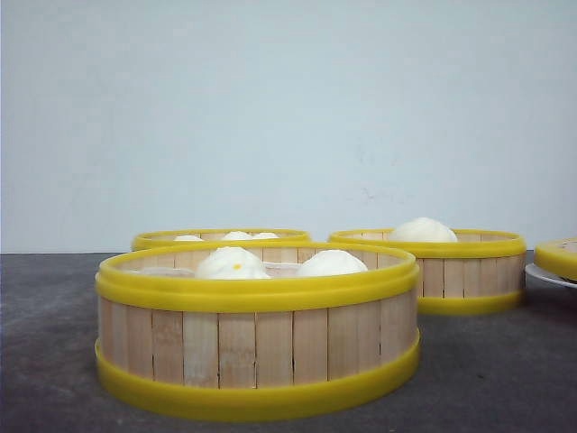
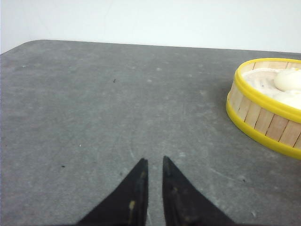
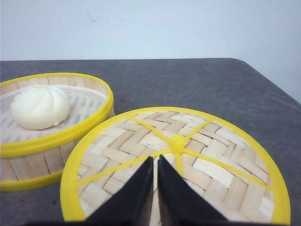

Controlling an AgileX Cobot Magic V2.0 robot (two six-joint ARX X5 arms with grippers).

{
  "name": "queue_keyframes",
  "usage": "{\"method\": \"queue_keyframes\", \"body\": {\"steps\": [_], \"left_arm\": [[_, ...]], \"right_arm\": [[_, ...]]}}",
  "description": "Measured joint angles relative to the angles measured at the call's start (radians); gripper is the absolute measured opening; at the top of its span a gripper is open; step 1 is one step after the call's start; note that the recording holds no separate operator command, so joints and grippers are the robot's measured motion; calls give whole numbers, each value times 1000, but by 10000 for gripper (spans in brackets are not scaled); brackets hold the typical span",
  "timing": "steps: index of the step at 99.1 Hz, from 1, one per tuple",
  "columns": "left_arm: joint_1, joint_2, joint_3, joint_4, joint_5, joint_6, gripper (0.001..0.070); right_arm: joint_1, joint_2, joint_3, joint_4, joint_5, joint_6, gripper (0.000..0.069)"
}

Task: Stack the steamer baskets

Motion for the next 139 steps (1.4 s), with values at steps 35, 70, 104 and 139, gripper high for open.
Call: {"method": "queue_keyframes", "body": {"steps": [35,70,104,139], "left_arm": [[0,0,0,0,0,0,28],[0,0,-2,7,0,0,28],[0,0,-2,7,0,-98,28],[0,0,-2,6,0,-265,24]], "right_arm": [[0,0,0,0,0,0,10],[0,0,0,0,0,5,10],[0,0,0,1,-72,232,10],[0,0,0,16,-84,429,10]]}}
